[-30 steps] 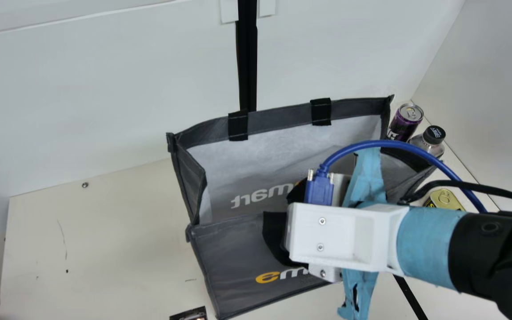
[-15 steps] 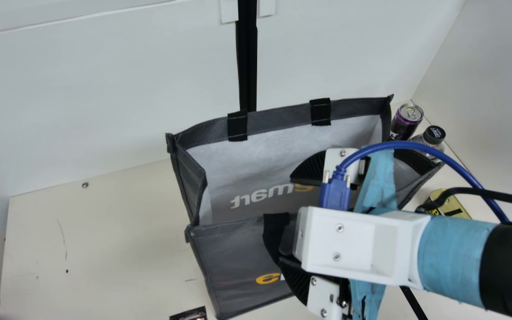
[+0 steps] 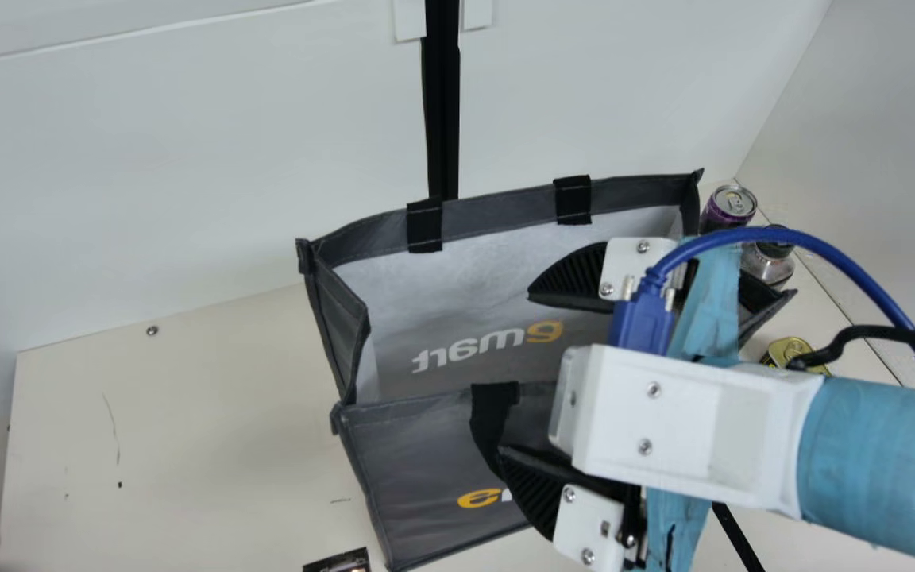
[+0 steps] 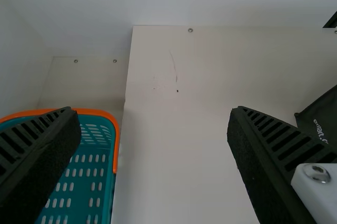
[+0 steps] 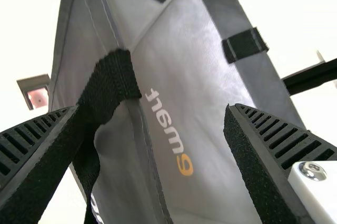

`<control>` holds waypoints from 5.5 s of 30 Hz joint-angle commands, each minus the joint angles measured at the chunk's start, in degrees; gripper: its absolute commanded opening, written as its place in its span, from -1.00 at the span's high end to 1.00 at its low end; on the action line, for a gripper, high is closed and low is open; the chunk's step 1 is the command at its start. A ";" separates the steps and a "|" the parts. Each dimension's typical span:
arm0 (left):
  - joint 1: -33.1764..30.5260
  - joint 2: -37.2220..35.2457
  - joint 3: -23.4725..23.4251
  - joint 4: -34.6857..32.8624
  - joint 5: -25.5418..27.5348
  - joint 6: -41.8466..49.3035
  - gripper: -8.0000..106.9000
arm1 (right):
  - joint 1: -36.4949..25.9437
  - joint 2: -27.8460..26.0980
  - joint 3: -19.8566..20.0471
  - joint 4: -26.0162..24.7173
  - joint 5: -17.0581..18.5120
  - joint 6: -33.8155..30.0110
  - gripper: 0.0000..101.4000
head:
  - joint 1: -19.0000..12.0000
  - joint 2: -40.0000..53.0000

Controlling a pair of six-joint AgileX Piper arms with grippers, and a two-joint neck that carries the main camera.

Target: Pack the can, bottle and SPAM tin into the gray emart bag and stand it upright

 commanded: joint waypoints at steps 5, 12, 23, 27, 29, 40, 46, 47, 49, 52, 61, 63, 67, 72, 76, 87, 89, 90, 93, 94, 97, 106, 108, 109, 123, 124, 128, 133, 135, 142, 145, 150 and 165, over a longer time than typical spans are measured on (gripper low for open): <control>0.00 0.00 0.00 0.00 0.00 0.00 -0.71 | -0.17 0.18 -2.51 1.16 -0.04 1.56 -0.87 | -1.30 -0.05; 0.00 0.00 0.00 0.00 0.00 0.00 -0.71 | -0.15 0.71 -6.57 2.54 -0.04 4.23 -0.87 | -1.30 -0.05; 0.00 0.00 0.00 0.00 0.00 0.00 -0.71 | -4.32 2.24 -13.77 3.67 -0.04 8.50 -0.87 | -1.30 -0.05; 0.00 0.00 0.00 0.00 0.00 0.00 -0.71 | -8.00 3.27 -16.21 4.50 -0.04 9.59 -0.87 | -1.30 -0.05; 0.00 0.00 0.00 0.00 0.00 0.00 -0.71 | -10.12 3.86 -17.37 5.11 -0.04 10.07 -0.87 | -1.30 -0.05; 0.00 0.00 0.00 0.00 0.00 0.00 -0.71 | -23.54 7.27 -21.71 10.42 -0.04 11.36 -0.87 | -1.30 -0.05; 0.00 0.00 0.00 0.00 0.00 0.00 -0.71 | -31.38 9.00 -22.80 14.24 -0.04 11.23 -0.87 | -1.30 -0.05; 0.00 0.00 0.00 0.00 0.00 0.00 -0.71 | -32.64 9.31 -22.95 14.83 -0.04 11.18 -0.87 | -1.30 -0.05; 0.00 0.00 0.00 0.00 0.00 0.00 -0.71 | -35.08 9.89 -23.21 15.85 -0.04 11.21 -0.87 | -1.30 -0.05; 0.00 0.00 0.00 0.00 0.00 0.00 -0.71 | -38.59 10.66 -23.42 17.13 -0.04 11.25 -0.87 | -1.30 -0.05; 0.00 0.00 0.00 0.00 0.00 0.00 -0.71 | -47.62 12.69 -23.28 19.60 -0.04 11.46 -0.87 | -1.30 -0.05; 0.00 0.00 0.00 0.00 0.00 0.00 -0.71 | -49.27 13.06 -23.12 19.82 -0.04 11.50 -0.87 | -1.30 -0.05; 0.00 0.00 0.00 0.00 0.00 0.00 -0.71 | -52.12 13.58 -22.61 19.77 -0.04 11.82 -0.87 | -1.30 -0.05; 0.00 0.00 0.00 0.00 0.00 0.00 -0.71 | -55.42 14.25 -21.80 19.46 -0.04 12.09 -0.87 | -1.30 -0.05; 0.00 0.00 0.00 0.00 0.00 0.00 -0.71 | -57.73 14.61 -20.82 18.85 -0.04 12.22 -0.87 | -1.30 -0.05; 0.00 0.00 0.00 0.00 0.00 0.00 -0.71 | -62.04 14.88 -16.72 16.37 -0.04 11.25 -0.87 | -1.30 -0.05; 0.00 0.00 0.00 0.00 0.00 0.00 -0.71 | -62.59 14.78 -15.71 15.98 -0.04 10.79 -0.87 | -1.30 -0.05; 0.00 0.00 0.00 0.00 0.00 0.00 -0.71 | -62.87 14.74 -15.19 15.82 -0.04 10.55 -0.87 | -1.30 -0.05; 0.00 0.00 0.00 0.00 0.00 0.00 -0.71 | -63.64 14.50 -13.55 15.39 -0.04 9.92 -0.87 | -1.30 -0.05; 0.00 0.00 0.00 0.00 0.00 0.00 -0.71 | -63.91 14.43 -13.00 15.27 -0.04 9.73 -0.87 | -1.30 -0.05; 0.00 0.00 0.00 0.00 0.00 0.00 -0.71 | -64.61 14.24 -11.34 15.04 -0.04 9.28 -0.87 | -1.30 -0.05; 0.00 0.00 0.00 0.00 0.00 0.00 -0.71 | -66.31 13.31 -6.22 14.82 -0.04 8.14 -0.87 | -1.30 -0.05; 0.00 0.00 0.00 0.00 0.00 0.00 -0.71 | -66.65 13.13 -5.36 14.81 -0.04 7.90 -0.87 | -1.30 -0.05; 0.00 0.00 0.00 0.00 0.00 0.00 -0.71 | -66.84 13.06 -4.99 14.81 -0.04 7.77 -0.87 | -1.30 -0.05; 0.00 0.00 0.00 0.00 0.00 0.00 -0.71 | -67.98 12.70 -3.68 14.69 -0.10 6.90 -0.87 | -1.30 -0.05; 0.00 0.00 0.00 0.00 0.00 0.00 -0.71 | -67.98 12.70 -3.68 14.69 -0.10 6.90 -0.87 | -1.30 -0.05; 0.00 0.00 0.00 0.00 0.00 0.00 -0.71 | -67.98 12.70 -3.68 14.69 -0.10 6.90 -0.87 | -1.30 -0.05; 0.00 0.00 0.00 0.00 0.00 0.00 -0.71 | -67.98 12.70 -3.68 14.69 -0.10 6.90 -0.87 | -1.30 -0.05; 0.00 0.00 0.00 0.00 0.00 0.00 -0.71 | -67.98 12.70 -3.68 14.69 -0.10 6.90 -0.87 | -1.30 -0.05; 0.00 0.00 0.00 0.00 0.00 0.00 -0.71 | -67.98 12.70 -3.68 14.69 -0.10 6.90 -0.87 | -1.30 -0.05; 0.00 0.00 0.00 0.00 0.00 0.00 -0.71 | -67.98 12.70 -3.68 14.69 -0.10 6.90 -0.87 | -1.30 -0.05; 0.00 0.00 0.00 0.00 0.00 0.00 -0.71 | -67.98 12.70 -3.68 14.69 -0.10 6.90 -0.87 | -1.30 -0.05; -0.71 3.21 -2.18 -2.97 -0.87 2.83 -0.71 | -67.98 12.70 -3.68 14.69 -0.10 6.90 -0.87 | -1.30 -0.05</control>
